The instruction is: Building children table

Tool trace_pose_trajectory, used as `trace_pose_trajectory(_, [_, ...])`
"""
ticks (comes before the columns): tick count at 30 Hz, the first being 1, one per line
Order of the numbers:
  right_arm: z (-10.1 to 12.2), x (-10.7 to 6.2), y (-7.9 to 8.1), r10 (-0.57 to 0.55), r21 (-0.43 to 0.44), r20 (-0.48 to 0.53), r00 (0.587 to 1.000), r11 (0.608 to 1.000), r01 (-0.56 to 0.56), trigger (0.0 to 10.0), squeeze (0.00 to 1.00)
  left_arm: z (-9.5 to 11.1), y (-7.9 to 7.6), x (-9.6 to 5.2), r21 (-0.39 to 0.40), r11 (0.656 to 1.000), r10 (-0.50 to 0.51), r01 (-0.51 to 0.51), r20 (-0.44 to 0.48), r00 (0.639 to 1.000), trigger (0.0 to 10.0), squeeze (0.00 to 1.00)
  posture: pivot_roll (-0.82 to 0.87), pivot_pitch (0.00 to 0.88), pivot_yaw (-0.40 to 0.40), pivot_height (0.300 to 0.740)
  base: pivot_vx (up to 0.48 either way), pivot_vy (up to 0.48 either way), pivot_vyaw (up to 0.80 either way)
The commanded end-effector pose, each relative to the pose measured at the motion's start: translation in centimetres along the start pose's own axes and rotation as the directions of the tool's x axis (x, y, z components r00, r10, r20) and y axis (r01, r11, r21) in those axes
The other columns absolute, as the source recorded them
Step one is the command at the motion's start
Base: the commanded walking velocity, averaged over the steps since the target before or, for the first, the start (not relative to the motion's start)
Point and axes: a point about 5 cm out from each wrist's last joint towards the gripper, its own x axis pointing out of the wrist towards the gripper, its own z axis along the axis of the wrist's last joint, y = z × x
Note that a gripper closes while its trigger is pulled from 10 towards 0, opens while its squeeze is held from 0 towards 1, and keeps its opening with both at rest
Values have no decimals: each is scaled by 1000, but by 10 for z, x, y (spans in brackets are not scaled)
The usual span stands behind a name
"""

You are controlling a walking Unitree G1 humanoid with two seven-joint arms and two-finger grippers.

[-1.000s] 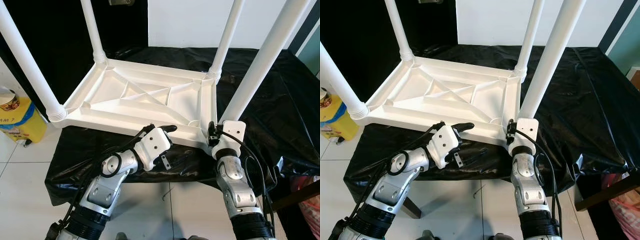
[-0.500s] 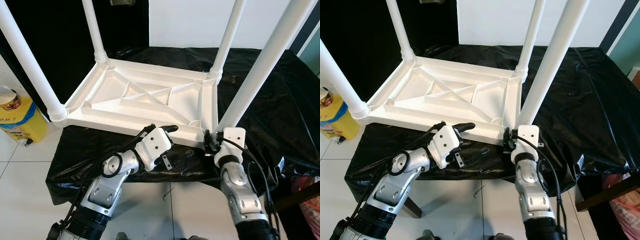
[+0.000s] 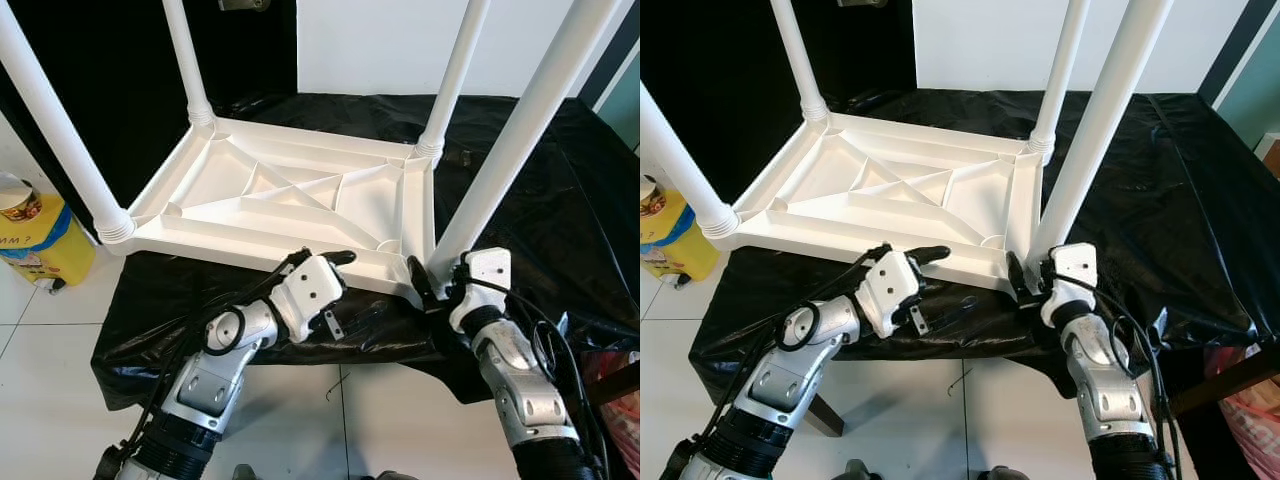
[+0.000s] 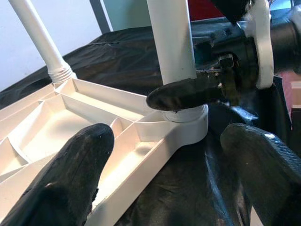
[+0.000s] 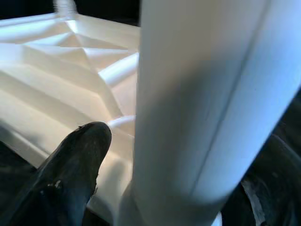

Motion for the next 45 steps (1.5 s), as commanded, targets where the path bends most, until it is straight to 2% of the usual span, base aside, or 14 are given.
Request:
trace_pose_trajectory(1, [-3,1,3,56,12,-3,998,998,-56,10000,243,-1,1,1,12,999,34,-34,-4,999,10000,0,-26,57,-41,740,0,0,0])
trace_pose_trajectory(2, [-3,2,4,85,7,-6,996,996,-85,10000,0,-1,1,1,13,999,35,-35,-5,999,10000,0,-25,58,-41,740,0,0,0])
trace_pose_trajectory(9, [-7,11,7,147,-24,-34,988,989,-148,9765,0,-1,2,1,16,999,41,-41,-8,999,10000,0,-15,53,-46,740,0,0,0])
trace_pose_trajectory(10, [-7,12,7,153,-26,-37,987,988,-154,4824,0,-1,2,0,17,999,42,-42,-7,999,10000,0,-15,53,-46,740,0,0,0])
trace_pose_trajectory(11, [-7,12,7,153,-26,-37,987,988,-154,4824,0,-1,2,0,17,999,42,-42,-7,999,10000,0,-15,53,-46,740,0,0,0])
trace_pose_trajectory(12, [-7,12,7,158,-26,-40,987,987,-159,863,0,-1,2,0,18,999,44,-44,-8,999,10000,0,-13,53,-47,740,0,0,0])
trace_pose_trajectory(13, [-7,12,7,158,-26,-40,987,987,-159,863,0,-1,2,0,18,999,44,-44,-8,999,10000,0,-13,53,-47,740,0,0,0])
trace_pose_trajectory(14, [-9,12,6,160,-27,-47,986,987,-161,0,0,-1,3,-1,19,999,46,-46,-8,999,10000,0,-12,54,-47,740,0,0,0])
trace_pose_trajectory(26, [-19,7,3,147,-19,-82,986,989,-149,0,0,0,3,0,20,999,46,-46,-5,999,10000,0,-17,51,-42,740,0,0,0])
trace_pose_trajectory(27, [-20,7,3,134,-12,-86,987,991,-136,4353,0,0,3,0,21,999,45,-45,-5,999,10000,0,-18,53,-42,740,0,0,0])
trace_pose_trajectory(28, [-22,6,3,115,-6,-90,989,993,-116,10000,0,0,3,0,22,999,44,-44,-5,999,10000,0,-18,54,-42,740,0,0,0])
trace_pose_trajectory(41, [-26,4,6,-83,6,-111,990,996,84,10000,0,-1,0,0,16,999,39,-39,-7,999,10000,0,-21,62,-40,740,0,0,0])
trace_pose_trajectory(42, [-28,4,5,-148,9,-121,982,989,150,10000,0,-1,0,0,16,999,37,-37,-6,999,10000,0,-22,62,-39,740,0,0,0])
trace_pose_trajectory(45, [-29,3,4,-203,20,-130,971,978,207,10000,0,0,0,1,16,999,36,-36,-4,999,10000,0,-24,61,-38,740,0,0,0])
